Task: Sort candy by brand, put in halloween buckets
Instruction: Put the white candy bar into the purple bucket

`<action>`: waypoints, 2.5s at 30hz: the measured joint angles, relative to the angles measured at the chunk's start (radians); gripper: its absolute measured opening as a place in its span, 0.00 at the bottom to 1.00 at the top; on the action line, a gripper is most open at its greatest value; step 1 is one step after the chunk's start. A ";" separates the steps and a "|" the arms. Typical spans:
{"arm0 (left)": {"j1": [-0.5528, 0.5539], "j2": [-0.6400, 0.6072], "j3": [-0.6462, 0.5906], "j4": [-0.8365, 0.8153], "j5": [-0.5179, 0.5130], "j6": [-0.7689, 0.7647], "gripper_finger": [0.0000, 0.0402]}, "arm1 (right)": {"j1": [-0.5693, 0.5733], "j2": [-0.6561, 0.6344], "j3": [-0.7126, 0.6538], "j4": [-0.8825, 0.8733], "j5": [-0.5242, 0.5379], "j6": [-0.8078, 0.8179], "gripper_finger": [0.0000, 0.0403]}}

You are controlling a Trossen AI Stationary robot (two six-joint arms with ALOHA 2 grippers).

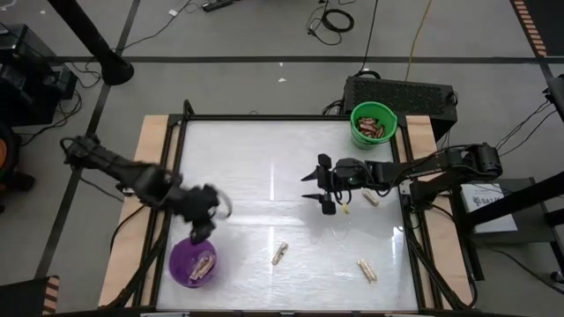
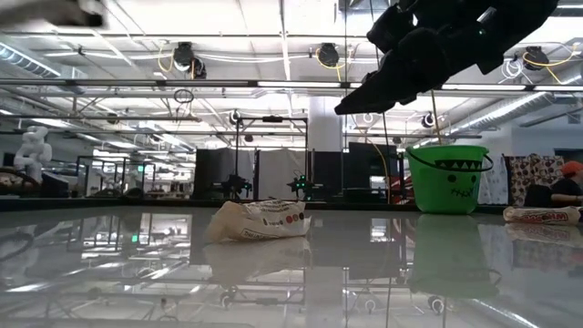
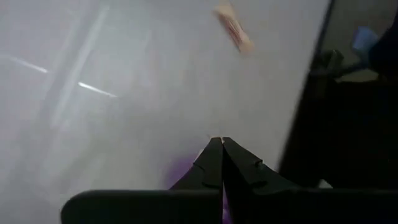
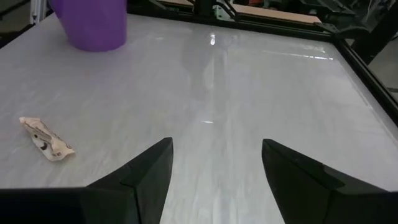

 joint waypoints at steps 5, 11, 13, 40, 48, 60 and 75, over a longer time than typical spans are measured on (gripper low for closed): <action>-0.290 0.012 -0.006 0.002 -0.134 -0.250 0.00 | 0.012 0.000 0.000 0.008 0.000 0.000 0.59; -0.437 0.088 -0.037 0.079 -0.185 -0.299 0.01 | 0.016 0.000 0.000 0.011 0.000 0.000 0.59; -0.452 0.116 -0.037 0.085 -0.176 -0.297 0.03 | 0.016 0.000 0.000 0.011 0.000 0.000 0.59; -0.306 0.167 -0.037 0.159 -0.280 -0.021 0.06 | 0.016 0.000 0.000 0.011 0.001 0.000 0.59; -0.257 0.259 -0.037 0.483 -0.581 0.416 0.06 | 0.016 0.000 0.000 0.010 0.000 0.051 0.59; -0.067 0.504 -0.038 0.758 -0.322 0.781 0.06 | 0.136 -0.083 0.201 -0.776 -0.040 0.378 0.59; 0.054 0.577 -0.025 1.073 -0.060 1.095 0.19 | 0.390 -0.081 0.326 -1.158 0.058 0.974 0.59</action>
